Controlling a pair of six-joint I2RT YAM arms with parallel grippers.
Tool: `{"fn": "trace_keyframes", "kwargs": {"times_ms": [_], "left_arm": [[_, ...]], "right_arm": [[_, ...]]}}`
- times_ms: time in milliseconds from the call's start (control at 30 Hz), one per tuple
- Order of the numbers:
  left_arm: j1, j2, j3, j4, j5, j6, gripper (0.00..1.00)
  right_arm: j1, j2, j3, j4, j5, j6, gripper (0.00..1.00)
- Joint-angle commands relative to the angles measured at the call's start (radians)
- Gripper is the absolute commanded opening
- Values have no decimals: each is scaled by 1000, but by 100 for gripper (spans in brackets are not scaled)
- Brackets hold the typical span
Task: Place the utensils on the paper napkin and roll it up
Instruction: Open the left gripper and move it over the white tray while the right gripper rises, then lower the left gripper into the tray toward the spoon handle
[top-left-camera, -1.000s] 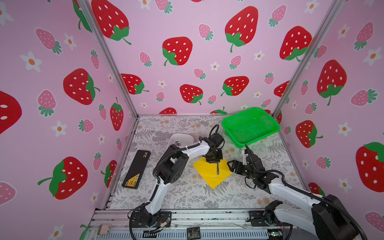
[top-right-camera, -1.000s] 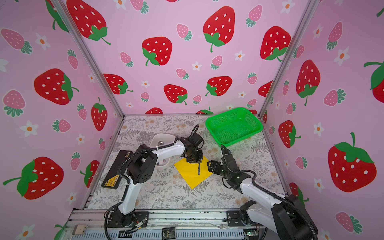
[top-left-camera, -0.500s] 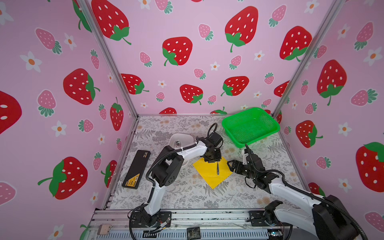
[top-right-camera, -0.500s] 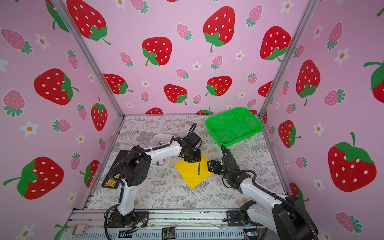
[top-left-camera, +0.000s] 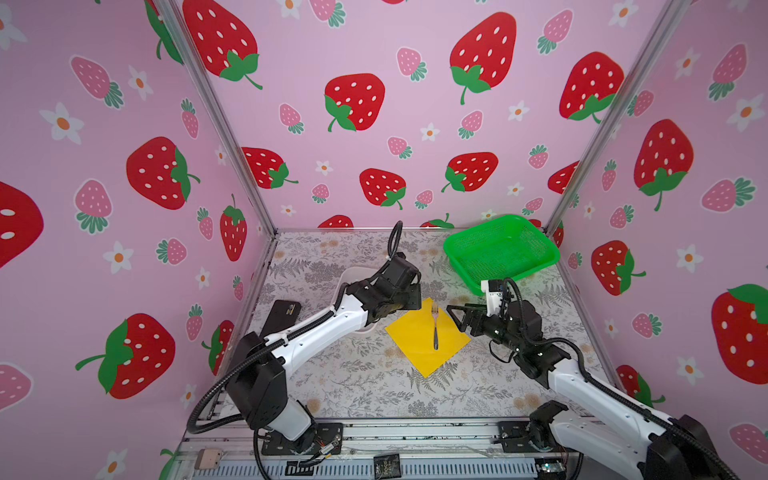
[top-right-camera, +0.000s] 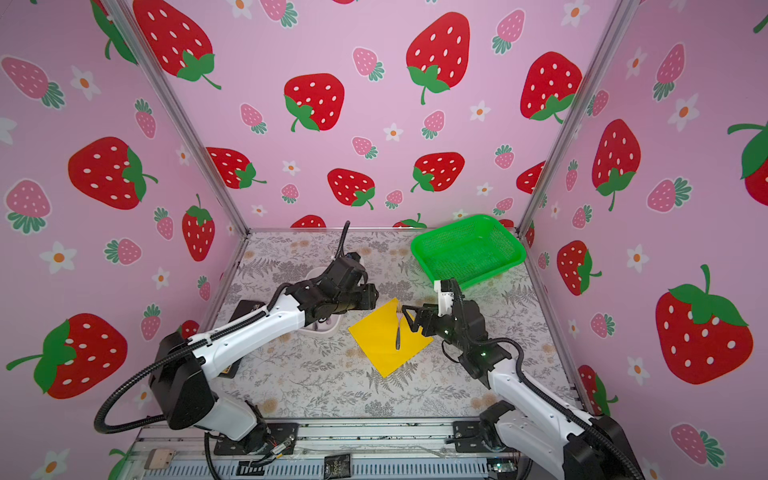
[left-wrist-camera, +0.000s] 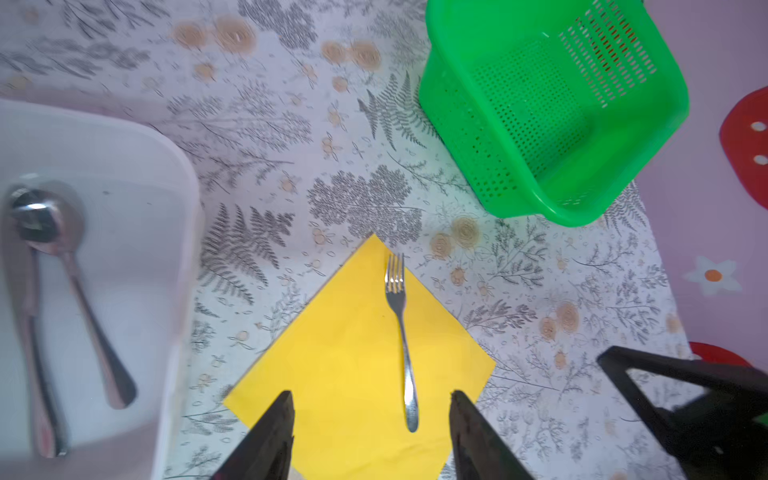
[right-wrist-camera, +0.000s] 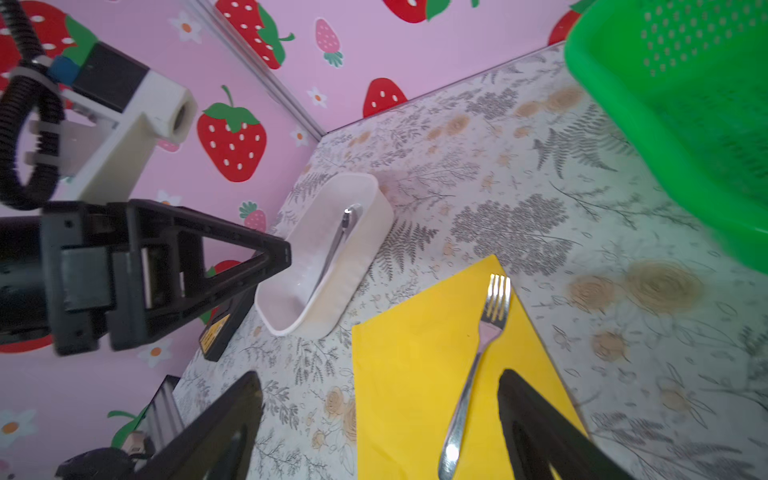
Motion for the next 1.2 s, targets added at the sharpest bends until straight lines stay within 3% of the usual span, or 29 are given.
{"fn": "trace_keyframes", "kwargs": {"times_ms": [0,100,333,467,667,767,900,1033,1167], "left_arm": [[75,-50,-72,-16,-98,47,63],[161,-90,-123,-42,-70,44,68],[339,-97,-157,-92,24,56,80],[380,-117,-170,-90,-17,51,100],[423,-153,-192,-100,-110,8,99],[473,-176,-230,-49,-12,3,99],[542,-178,-253,11,188,3,97],[540,-154,-223,5,205,5,89],[519,-26,-84,-117,196,35,77]], "right_arm": [[51,71,92,75,-93,-79,91],[136,160,187,-3,-18,-148,99],[292,359,380,-110,170,-257,100],[376,418,466,-176,373,-341,100],[400,415,454,-106,576,-313,100],[396,381,399,-37,641,-224,100],[339,384,354,41,548,-158,100],[331,446,440,-69,544,-145,100],[331,487,482,-108,485,-128,100]]}}
